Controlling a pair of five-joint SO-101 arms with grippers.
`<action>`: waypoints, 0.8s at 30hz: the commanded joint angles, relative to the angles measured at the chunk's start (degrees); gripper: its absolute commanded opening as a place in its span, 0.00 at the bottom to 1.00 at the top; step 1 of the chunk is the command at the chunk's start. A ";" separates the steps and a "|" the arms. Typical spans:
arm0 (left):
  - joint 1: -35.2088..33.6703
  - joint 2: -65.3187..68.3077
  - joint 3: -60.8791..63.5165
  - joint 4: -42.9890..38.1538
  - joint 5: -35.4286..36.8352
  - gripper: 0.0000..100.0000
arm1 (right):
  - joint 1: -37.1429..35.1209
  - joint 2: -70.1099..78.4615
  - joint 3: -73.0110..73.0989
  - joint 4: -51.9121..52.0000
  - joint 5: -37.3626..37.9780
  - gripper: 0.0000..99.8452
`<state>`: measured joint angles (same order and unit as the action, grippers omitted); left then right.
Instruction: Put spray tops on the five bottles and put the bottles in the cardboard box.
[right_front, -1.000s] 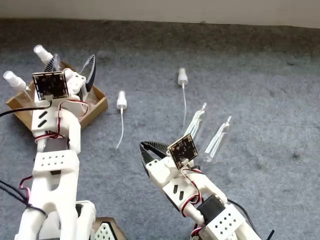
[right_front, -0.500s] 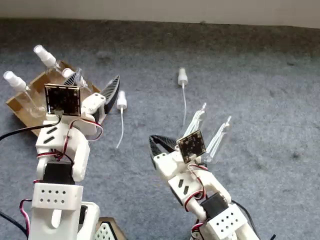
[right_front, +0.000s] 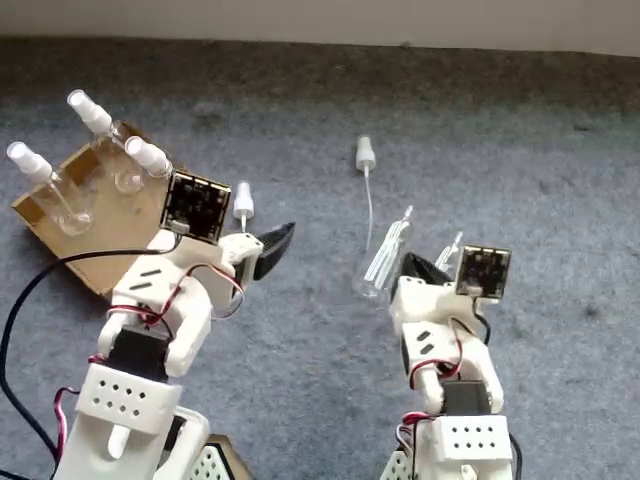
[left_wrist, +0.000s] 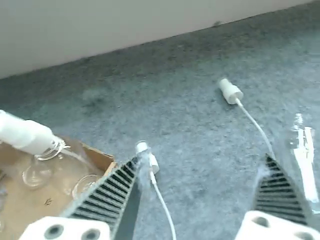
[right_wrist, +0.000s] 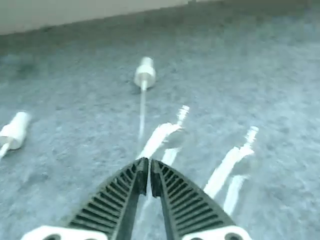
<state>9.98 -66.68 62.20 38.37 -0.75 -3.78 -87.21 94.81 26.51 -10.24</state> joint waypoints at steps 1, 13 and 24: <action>4.97 -0.66 -1.10 0.53 -0.09 0.29 | 5.32 0.31 -5.58 2.15 -1.23 0.01; 7.78 -0.57 -10.42 14.51 0.09 0.29 | 14.46 0.40 -4.70 -8.75 -1.49 0.01; 7.87 17.89 -29.76 28.31 0.00 0.29 | 27.12 0.31 -2.24 -8.57 -1.14 0.01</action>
<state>16.84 -56.22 40.75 64.04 -0.75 16.88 -87.12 92.88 18.24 -10.95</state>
